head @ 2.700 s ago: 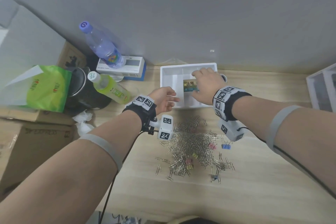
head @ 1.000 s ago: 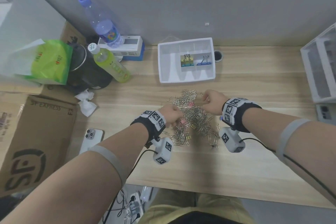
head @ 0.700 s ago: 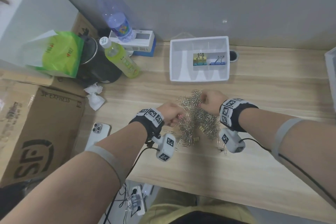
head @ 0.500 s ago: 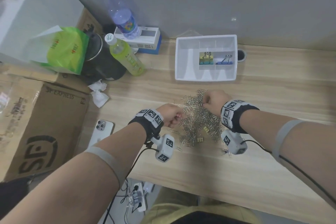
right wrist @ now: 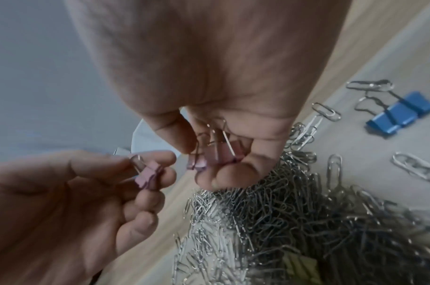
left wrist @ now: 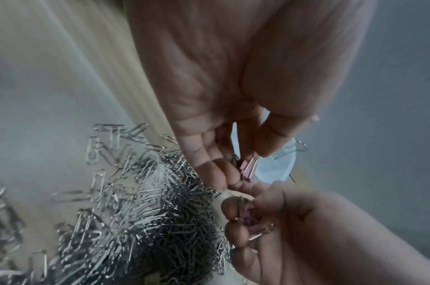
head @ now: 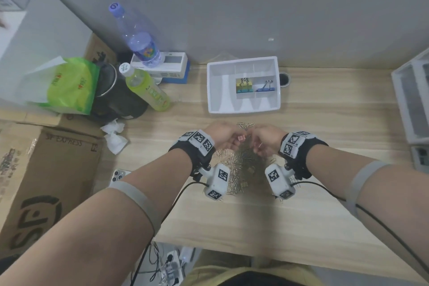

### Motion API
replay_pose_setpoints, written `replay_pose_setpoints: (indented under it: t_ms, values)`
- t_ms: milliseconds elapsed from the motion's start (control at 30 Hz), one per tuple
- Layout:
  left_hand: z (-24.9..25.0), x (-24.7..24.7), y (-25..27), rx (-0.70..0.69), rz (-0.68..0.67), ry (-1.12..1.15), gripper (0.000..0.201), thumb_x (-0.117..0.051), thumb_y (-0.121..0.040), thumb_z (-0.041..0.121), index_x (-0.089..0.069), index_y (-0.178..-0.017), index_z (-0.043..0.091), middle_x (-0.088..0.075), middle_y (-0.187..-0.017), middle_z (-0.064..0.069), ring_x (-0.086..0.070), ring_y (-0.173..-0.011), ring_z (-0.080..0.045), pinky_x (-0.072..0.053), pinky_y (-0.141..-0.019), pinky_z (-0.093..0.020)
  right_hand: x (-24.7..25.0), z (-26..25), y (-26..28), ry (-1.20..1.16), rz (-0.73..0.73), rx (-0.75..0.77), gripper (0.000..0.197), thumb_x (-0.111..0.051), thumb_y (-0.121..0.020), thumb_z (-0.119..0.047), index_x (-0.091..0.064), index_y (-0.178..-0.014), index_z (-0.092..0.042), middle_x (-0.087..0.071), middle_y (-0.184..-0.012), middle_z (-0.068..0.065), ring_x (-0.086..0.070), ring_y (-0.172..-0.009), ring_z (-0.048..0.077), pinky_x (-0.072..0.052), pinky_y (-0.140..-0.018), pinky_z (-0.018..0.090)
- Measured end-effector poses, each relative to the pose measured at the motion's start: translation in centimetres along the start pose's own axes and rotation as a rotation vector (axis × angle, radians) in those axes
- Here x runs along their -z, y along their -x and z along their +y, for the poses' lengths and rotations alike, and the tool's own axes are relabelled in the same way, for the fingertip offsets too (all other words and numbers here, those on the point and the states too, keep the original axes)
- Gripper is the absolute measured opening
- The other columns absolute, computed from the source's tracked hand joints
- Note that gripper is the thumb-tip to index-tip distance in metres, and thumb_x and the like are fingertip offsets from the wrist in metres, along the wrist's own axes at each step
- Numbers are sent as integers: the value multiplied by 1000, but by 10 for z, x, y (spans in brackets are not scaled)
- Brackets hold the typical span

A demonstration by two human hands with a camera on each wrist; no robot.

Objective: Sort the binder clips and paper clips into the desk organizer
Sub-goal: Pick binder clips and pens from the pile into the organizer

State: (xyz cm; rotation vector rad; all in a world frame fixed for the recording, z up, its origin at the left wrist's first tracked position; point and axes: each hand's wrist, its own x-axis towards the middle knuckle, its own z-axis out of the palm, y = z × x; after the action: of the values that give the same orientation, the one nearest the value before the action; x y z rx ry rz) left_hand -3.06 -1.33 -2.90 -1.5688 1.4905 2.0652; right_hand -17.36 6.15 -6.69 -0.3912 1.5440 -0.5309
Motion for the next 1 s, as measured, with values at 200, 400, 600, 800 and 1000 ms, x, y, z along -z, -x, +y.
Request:
replay_pose_setpoints:
  t_ms: [200,400,600,800,1000]
  values:
    - [19,-7,-1,-107,0,-223,24,-56,-91,-4,-66,-113,-4,-67,-76,-20,-67,-74,-29,-57,-88,-45,5,1,6,-442,41,-44,20,-42,-91,-5,-58,-95,7,-56,-77,20,-53,-62,28,-50,-57,35]
    - [22,-1,-6,-188,63,-193,23,-67,-87,1,-62,-109,-3,-70,-87,-31,-69,-73,-33,-59,-80,-47,8,-9,1,-463,-35,-4,25,-53,-95,-28,-59,-99,-4,-60,-77,10,-53,-60,20,-45,-54,28]
    - [26,24,-19,-150,167,27,22,-74,-81,1,-61,-98,-1,-72,-83,-26,-69,-64,-28,-62,-67,-35,5,-25,-11,-469,-69,15,10,-55,-91,-10,-59,-84,-4,-53,-64,6,-48,-51,13,-37,-51,23]
    - [8,57,-39,-43,275,-178,12,-67,-87,16,-65,-96,8,-71,-77,-8,-65,-61,-16,-51,-53,-23,12,-58,-38,-342,232,142,6,-57,-83,5,-61,-84,1,-61,-66,12,-63,-59,22,-55,-60,33]
    - [-13,69,-40,60,156,-255,18,-70,-84,26,-66,-94,12,-72,-84,-6,-68,-71,-16,-55,-62,-25,11,-77,-57,73,370,162,36,-58,-82,2,-63,-117,-3,-65,-105,13,-64,-94,26,-57,-68,24]
